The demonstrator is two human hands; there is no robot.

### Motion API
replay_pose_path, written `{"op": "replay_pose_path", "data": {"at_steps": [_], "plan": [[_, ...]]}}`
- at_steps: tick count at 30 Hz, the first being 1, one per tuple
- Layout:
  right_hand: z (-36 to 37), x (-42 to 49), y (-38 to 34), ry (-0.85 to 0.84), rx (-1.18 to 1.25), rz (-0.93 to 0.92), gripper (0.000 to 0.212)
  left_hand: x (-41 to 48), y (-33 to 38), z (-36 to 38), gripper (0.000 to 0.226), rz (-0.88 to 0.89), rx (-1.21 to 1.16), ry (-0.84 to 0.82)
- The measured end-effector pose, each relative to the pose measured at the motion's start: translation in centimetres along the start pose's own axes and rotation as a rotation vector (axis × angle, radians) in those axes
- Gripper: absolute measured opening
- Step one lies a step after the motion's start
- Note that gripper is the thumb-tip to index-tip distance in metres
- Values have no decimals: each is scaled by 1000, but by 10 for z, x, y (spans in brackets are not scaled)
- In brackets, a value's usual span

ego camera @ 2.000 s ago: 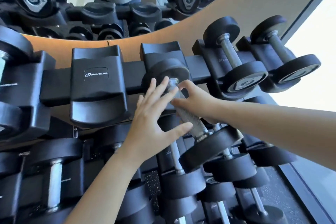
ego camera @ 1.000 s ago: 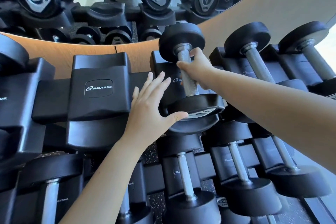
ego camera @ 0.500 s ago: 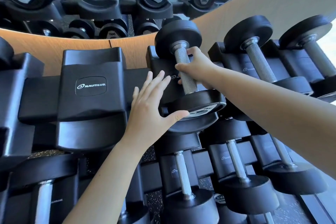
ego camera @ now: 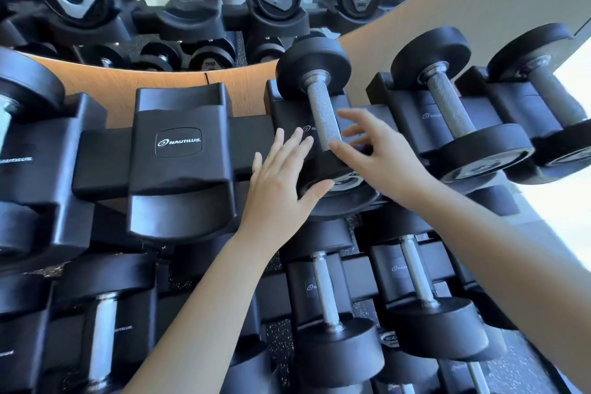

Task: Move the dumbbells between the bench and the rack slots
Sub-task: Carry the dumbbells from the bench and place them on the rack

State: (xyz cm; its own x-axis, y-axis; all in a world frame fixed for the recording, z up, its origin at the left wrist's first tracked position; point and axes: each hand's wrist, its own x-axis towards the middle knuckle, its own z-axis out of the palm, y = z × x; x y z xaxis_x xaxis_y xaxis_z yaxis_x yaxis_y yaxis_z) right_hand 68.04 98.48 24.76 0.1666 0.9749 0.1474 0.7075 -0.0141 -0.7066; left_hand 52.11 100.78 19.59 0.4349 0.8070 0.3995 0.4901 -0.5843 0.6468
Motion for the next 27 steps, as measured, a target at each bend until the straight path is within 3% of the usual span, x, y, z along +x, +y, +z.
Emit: {"op": "replay_pose_path", "data": {"at_steps": [3,8,16,23,27], "plan": [[6,-16,13,-4,-57,-73,40,-1,1,1,63,-25,-3,-20],[13,-20,29,25,-61,-187,53,-1,4,8,51,-88,-42,-52],[7,-9,50,17,11,-341,65,-2,21,27,43,-104,22,110],[0,1,56,-40,24,-375,54,0,30,30,36,-143,14,154],[6,-5,51,17,36,-339,52,-2,27,26,43,-132,39,115]]}}
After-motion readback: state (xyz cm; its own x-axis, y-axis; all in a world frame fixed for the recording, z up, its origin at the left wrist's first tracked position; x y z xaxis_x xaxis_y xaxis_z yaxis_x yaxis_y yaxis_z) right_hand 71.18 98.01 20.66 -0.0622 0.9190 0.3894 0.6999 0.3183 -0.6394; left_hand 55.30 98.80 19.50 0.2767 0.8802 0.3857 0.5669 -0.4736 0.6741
